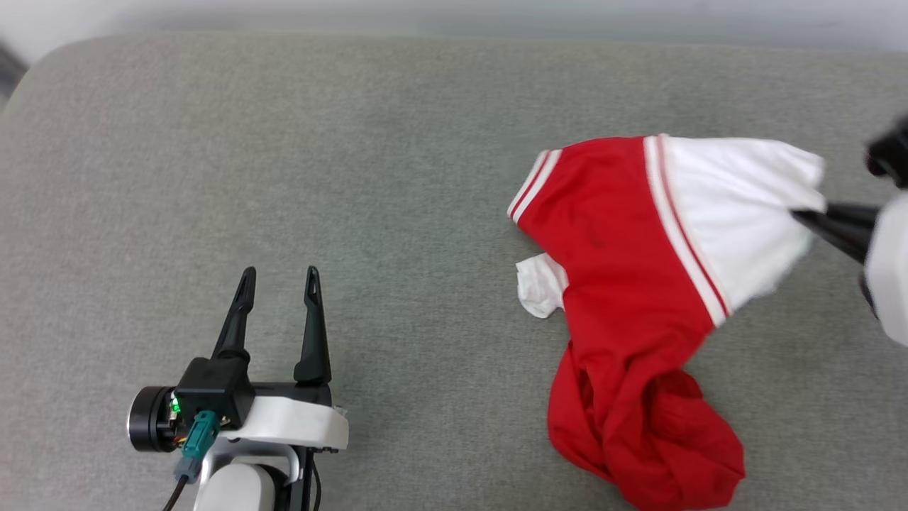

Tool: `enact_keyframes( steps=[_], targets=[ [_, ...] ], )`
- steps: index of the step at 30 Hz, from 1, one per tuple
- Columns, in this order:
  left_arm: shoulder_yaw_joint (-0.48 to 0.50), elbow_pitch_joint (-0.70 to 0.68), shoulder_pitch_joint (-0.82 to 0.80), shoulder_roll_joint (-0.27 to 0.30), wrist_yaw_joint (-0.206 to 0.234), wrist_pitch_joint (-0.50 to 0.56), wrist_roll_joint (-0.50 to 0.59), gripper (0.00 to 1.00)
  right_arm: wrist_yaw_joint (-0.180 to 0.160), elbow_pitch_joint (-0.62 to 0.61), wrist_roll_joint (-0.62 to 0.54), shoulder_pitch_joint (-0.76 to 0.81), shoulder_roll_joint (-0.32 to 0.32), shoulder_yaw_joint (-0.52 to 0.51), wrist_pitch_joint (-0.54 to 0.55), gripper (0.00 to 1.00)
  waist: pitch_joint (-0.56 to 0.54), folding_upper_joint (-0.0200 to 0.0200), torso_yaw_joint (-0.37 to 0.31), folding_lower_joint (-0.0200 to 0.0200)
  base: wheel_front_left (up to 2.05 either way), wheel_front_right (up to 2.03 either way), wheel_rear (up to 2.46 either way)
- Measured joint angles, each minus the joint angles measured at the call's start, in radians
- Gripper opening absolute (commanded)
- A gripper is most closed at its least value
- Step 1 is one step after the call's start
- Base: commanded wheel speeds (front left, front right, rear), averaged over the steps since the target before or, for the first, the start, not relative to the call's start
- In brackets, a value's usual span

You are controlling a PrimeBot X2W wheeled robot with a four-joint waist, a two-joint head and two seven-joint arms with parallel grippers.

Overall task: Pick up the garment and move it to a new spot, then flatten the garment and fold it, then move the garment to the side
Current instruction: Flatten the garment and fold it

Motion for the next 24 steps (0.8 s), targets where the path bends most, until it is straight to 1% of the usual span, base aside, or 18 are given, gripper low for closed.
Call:
enact_keyframes(
  steps=[4, 7, 9, 13, 17, 18, 19, 21, 24],
  targets=[
    [0.011, -0.002, 0.022, 0.000, -0.003, 0.000, 0.007, 1.00, 0.000, 0.006, 0.019, 0.188, -0.077, -0.082, -0.027, 0.00, -0.024, 0.0000, -0.030, 0.0000, 0.00, 0.00, 0.00],
    [0.016, -0.004, 0.026, 0.000, -0.009, 0.000, 0.013, 1.00, 0.000, 0.062, 0.029, 0.338, -0.094, -0.144, -0.049, 0.00, -0.032, 0.0000, -0.048, 0.0000, 0.00, 0.00, 0.00],
    [0.016, -0.003, 0.026, 0.000, -0.012, 0.000, 0.015, 1.00, 0.000, 0.117, 0.047, 0.437, -0.076, -0.169, -0.062, 0.00, -0.030, 0.0000, -0.056, 0.0000, 0.00, 0.00, 0.00],
    [0.012, 0.002, 0.023, 0.000, -0.019, 0.000, 0.018, 1.00, 0.000, 0.225, 0.051, 0.587, 0.004, -0.184, -0.070, 0.00, -0.024, 0.0000, -0.057, 0.0000, 0.00, 0.00, 0.00],
    [0.009, 0.010, 0.021, 0.000, -0.021, 0.000, 0.020, 1.00, 0.001, 0.294, 0.053, 0.628, 0.055, -0.225, -0.094, 0.00, -0.028, 0.0000, -0.052, -0.0001, 0.00, 0.00, 0.00],
    [0.010, 0.012, 0.021, 0.000, -0.021, 0.000, 0.021, 1.00, 0.001, 0.306, 0.045, 0.635, 0.065, -0.236, -0.109, 0.24, -0.030, 0.0000, -0.052, -0.0001, 0.00, 0.00, 0.00],
    [0.012, 0.014, 0.022, 0.000, -0.022, 0.000, 0.022, 1.00, 0.002, 0.315, 0.039, 0.640, 0.076, -0.249, -0.125, 1.00, -0.034, 0.0000, -0.052, -0.0001, 0.00, 0.00, 0.00],
    [0.019, 0.018, 0.024, 0.000, -0.026, 0.000, 0.029, 1.00, 0.002, 0.322, 0.017, 0.645, 0.090, -0.276, -0.158, 1.00, -0.044, 0.0000, -0.054, -0.0001, 0.00, 0.00, 0.00],
    [0.030, 0.027, 0.030, 0.000, -0.030, 0.000, 0.036, 1.00, 0.000, 0.314, -0.036, 0.632, 0.093, -0.342, -0.231, 1.00, -0.063, 0.0000, -0.058, 0.0000, 0.00, 0.00, 0.00]
  ],
)
